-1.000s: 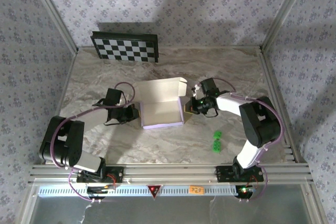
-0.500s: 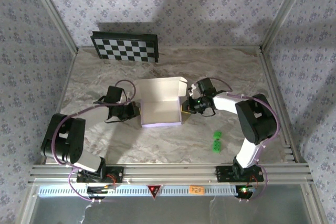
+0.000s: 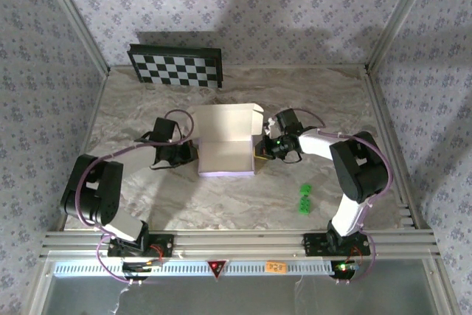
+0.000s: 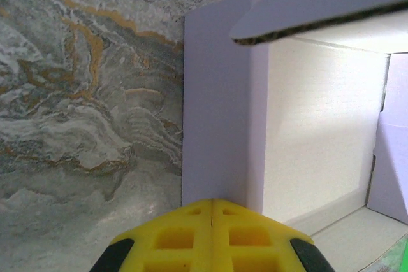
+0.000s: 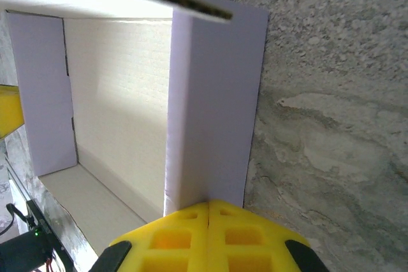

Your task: Fold the paper box

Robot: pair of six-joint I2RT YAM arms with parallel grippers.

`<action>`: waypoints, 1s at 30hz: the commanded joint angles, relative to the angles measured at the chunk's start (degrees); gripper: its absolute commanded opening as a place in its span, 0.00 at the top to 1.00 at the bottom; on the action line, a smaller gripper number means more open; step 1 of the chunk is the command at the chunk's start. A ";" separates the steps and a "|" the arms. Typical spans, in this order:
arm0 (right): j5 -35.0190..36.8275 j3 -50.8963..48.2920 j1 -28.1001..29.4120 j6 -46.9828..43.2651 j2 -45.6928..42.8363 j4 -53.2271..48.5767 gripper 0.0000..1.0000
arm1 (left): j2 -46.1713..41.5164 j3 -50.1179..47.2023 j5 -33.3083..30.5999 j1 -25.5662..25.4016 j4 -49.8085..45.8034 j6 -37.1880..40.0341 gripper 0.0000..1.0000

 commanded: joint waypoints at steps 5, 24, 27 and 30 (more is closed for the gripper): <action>0.24 3.02 1.90 -3.25 0.04 -6.08 0.95 | -0.13 1.12 1.95 -3.58 -4.23 2.70 1.00; 10.80 1.26 -5.02 -23.62 -23.44 -12.72 0.51 | -21.74 3.28 -6.51 3.69 -10.27 12.92 0.51; 9.24 1.03 -6.33 -27.07 -26.07 -9.80 0.38 | -24.62 3.24 -6.95 4.13 -7.65 13.47 0.37; 6.43 1.57 -8.33 -28.62 -27.08 -6.97 0.19 | -26.38 3.24 -7.56 4.39 -5.61 13.29 0.25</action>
